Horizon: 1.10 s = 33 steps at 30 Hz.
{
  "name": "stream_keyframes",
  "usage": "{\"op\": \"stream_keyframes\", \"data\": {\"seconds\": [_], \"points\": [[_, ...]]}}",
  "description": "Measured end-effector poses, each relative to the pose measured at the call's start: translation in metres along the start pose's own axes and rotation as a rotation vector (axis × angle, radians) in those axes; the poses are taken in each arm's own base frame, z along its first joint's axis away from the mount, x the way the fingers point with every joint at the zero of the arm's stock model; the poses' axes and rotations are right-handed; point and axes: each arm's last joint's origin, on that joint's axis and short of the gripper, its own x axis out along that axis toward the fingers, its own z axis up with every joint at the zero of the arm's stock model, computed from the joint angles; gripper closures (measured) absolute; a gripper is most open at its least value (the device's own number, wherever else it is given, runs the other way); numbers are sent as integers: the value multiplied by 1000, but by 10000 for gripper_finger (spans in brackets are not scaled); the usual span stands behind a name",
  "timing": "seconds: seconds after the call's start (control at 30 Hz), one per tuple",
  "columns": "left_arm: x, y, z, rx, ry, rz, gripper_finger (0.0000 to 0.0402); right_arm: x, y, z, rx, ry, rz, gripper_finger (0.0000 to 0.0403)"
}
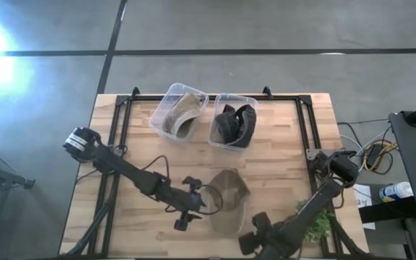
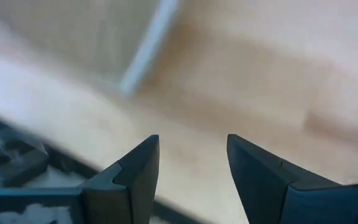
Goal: Pick & Place hat
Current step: Put the brown cap into the left transparent bin
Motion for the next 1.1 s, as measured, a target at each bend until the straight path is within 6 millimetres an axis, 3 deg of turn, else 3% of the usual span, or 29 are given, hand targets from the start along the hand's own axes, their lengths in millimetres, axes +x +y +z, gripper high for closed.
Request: {"op": "stream_keyframes", "data": {"seconds": [0.13,0.23,0.4,0.6,0.83,1.1], "points": [[-4,8,11,178,-88,93,195,-4,1,-15,-23,83,69,220],[7,25,12,232,-111,147,195,-6,11,-22,-21,148,173,220],[35,60,-6,186,-21,184,195,-9,29,-25,-60,200,342,220],[55,77,-35,139,154,207,195,-5,18,-18,23,137,214,220],[46,67,-51,-249,273,228,195,-2,17,-8,134,25,212,220],[48,37,-44,-692,105,208,195,3,32,10,103,-29,269,220]]}}
